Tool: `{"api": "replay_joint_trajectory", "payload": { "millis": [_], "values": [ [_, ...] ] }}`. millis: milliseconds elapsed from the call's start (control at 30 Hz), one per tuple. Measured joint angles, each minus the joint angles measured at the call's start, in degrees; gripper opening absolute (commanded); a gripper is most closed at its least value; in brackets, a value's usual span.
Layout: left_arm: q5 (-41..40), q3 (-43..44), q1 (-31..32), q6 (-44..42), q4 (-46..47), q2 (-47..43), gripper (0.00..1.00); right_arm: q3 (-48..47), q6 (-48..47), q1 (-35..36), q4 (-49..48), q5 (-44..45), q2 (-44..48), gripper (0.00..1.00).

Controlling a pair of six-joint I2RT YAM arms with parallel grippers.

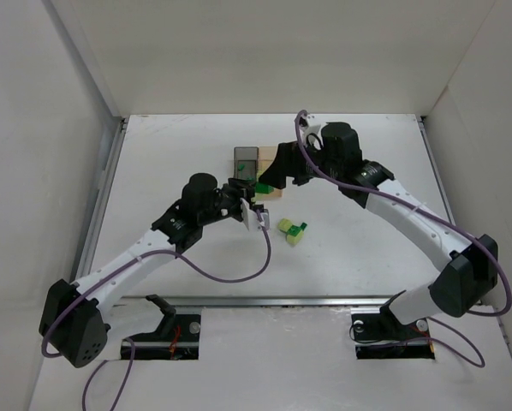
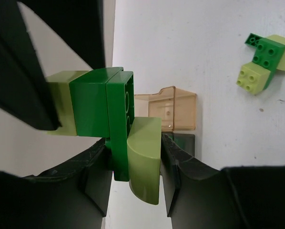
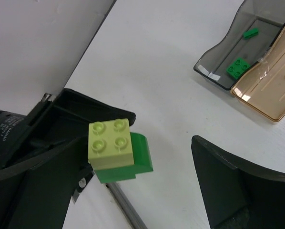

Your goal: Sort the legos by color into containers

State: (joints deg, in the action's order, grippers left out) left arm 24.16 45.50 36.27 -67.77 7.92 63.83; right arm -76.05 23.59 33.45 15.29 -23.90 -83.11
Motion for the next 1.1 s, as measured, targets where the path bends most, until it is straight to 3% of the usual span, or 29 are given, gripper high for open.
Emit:
{"api": "replay_joint_trajectory", "payload": {
  "millis": [100, 400, 533, 567, 667, 800, 933, 1000, 1033, 1100],
  "values": [
    [1.0, -1.3, 0.3, -1.6, 0.0, -0.3, 0.0, 0.0, 0.2, 0.0, -0.5, -0.7, -0.3, 1.0],
    [0.0, -1.3, 0.5, -1.4, 2.3, 0.9, 0.0, 0.0, 0.1, 0.0, -2.2, -3.7, -0.3, 0.84],
    [-1.0, -1.1, 0.8, -0.3, 2.3, 2.1, 0.0, 0.0, 0.0, 0.0, -2.4, -4.5, -0.3, 0.66],
    [-1.1, -1.1, 0.8, -0.2, 2.2, 2.2, 0.0, 0.0, 0.0, 0.0, -2.4, -4.7, -0.4, 0.55],
    [-1.7, -1.1, 0.8, 0.2, 2.1, 2.2, 0.0, -0.3, -0.2, -0.1, -2.4, -4.9, -0.9, 0.4],
    [-2.4, -1.1, 0.7, 0.8, 1.8, 2.2, 0.0, -0.9, -0.2, -0.1, -2.5, -5.8, -1.9, 0.58],
    [-2.4, -1.1, 0.8, 0.9, 1.9, 2.2, 0.0, -0.9, -0.2, 0.0, -2.5, -6.5, -2.1, 0.55],
    [-2.4, -1.1, 0.8, 1.1, 2.0, 2.2, 0.0, -0.9, -0.3, 0.0, -2.6, -6.7, -2.4, 0.44],
    [-2.4, -1.1, 0.8, 1.2, 1.9, 2.2, 0.0, -0.9, -0.5, 0.0, -2.6, -6.7, -2.6, 0.31],
    [-2.6, -1.1, 0.7, 1.6, 1.5, 2.2, 0.0, -1.0, -0.5, -0.2, -2.8, -7.2, -3.3, 0.16]
  ]
}}
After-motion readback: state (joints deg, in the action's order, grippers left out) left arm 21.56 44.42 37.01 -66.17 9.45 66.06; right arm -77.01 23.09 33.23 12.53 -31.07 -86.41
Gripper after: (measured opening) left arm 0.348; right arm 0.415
